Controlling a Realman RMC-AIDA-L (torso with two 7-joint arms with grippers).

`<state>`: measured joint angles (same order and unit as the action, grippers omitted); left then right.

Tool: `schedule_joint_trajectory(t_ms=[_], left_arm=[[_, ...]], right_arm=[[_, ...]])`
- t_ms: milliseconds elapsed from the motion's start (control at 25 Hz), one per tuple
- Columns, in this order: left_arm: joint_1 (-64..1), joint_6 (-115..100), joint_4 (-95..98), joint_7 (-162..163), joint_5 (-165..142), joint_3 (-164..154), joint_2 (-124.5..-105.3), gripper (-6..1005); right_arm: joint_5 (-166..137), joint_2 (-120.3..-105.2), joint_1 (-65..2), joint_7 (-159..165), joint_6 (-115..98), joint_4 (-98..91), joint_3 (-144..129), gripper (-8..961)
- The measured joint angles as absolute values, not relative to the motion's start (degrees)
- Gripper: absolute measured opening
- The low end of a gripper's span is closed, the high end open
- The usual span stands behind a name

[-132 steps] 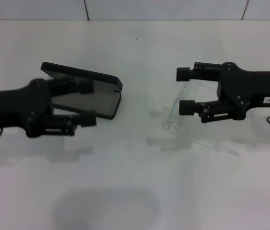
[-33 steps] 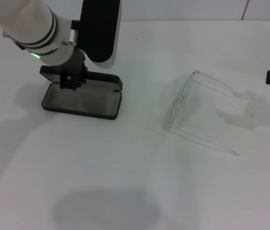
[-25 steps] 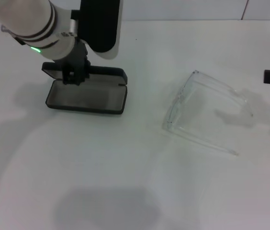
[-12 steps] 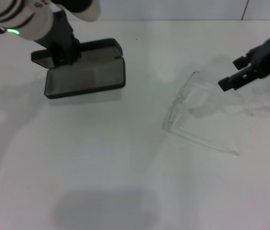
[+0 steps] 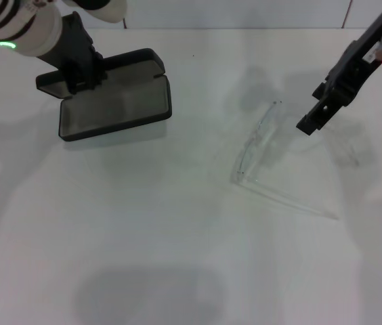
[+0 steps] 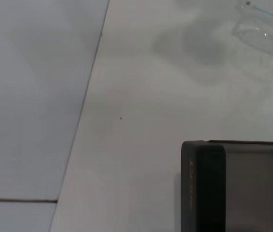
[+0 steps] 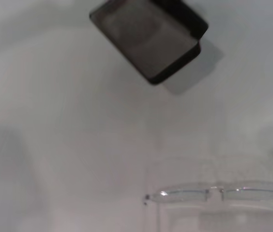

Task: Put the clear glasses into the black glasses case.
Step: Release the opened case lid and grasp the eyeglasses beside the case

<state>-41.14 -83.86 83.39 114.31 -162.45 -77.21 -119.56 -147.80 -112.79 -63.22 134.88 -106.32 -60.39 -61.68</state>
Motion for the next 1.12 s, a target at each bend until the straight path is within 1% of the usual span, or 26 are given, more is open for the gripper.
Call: schedule_joint_trajectory(t_ms=[80,160,240,320,400,760,960,1120], left_arm=[[-40.7,-83.8,83.4,114.3,-162.4,-77.2,-119.56,202],[-40.3,-83.8,83.6,114.3,-162.4,-76.9,-119.56,202],[-40.1,-83.6,83.7,114.3,-162.2,-76.5,-119.61,202],[-39.9,-83.2,83.7,114.3,-161.9,-76.4,-119.63,202],[-39.5,-82.8,83.8,114.3,-161.9,-76.4,-119.63,202],[-36.9,-82.6,85.3,114.3,-162.4,-76.4,-119.56,202],[-37.2,-82.6,85.3,114.4,-162.3,-76.3,-119.59,202],[-37.5,-82.4,85.1,114.8,-162.2,-76.3,-119.61,202]], right_arm=[[-150.5,-113.83,-64.3,134.5,-104.1,-60.3,-64.4,764],[-154.4,-115.20,-65.6,136.0,-102.2,-59.9,-65.8,765],[-156.1,-116.02,-67.1,137.6,-101.0,-58.0,-66.9,765],[-155.7,-116.03,-68.1,137.5,-99.8,-55.7,-67.9,764],[-154.1,-115.74,-68.4,133.7,-98.8,-53.8,-68.2,762],[-151.2,-115.70,-65.0,104.8,-96.3,-57.9,-69.5,752],[-152.2,-115.66,-64.4,100.2,-92.0,-59.4,-79.5,746],[-152.6,-116.09,-64.1,96.9,-86.4,-57.9,-86.4,742]])
